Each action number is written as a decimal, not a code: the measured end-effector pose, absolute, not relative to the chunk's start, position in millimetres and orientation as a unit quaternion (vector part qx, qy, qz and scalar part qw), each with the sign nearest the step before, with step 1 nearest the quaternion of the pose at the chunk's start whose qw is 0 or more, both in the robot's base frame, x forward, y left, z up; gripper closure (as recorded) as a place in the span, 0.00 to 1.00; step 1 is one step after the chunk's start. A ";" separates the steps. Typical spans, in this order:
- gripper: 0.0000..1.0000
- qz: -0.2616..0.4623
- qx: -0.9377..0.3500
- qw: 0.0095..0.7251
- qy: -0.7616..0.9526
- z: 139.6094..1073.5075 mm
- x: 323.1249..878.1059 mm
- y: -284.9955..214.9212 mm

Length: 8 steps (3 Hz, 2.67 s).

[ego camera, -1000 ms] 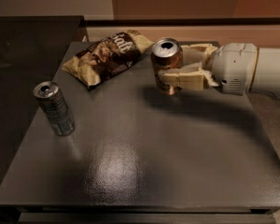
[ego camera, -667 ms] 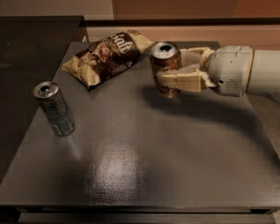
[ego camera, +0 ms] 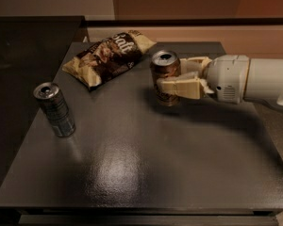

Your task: Place orange can upright

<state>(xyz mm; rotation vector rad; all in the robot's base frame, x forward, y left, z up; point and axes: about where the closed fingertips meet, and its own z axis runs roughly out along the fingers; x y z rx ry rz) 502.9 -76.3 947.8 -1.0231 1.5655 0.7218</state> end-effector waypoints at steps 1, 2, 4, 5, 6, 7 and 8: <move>1.00 0.309 -0.420 0.534 0.665 938.9 502.4 -77.6; 1.00 0.312 -0.413 0.536 0.667 932.0 500.5 -79.3; 1.00 0.322 -0.404 0.547 0.659 913.8 501.7 -83.5; 0.83 0.337 -0.391 0.560 0.648 901.4 505.3 -89.7; 0.59 0.350 -0.386 0.573 0.633 894.1 507.0 -96.3; 0.36 0.355 -0.384 0.576 0.628 889.7 507.5 -101.0; 0.13 0.353 -0.383 0.576 0.629 889.3 506.8 -102.6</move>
Offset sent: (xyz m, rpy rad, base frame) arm -0.0047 -0.0070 -0.0224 0.0417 0.0322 -0.0336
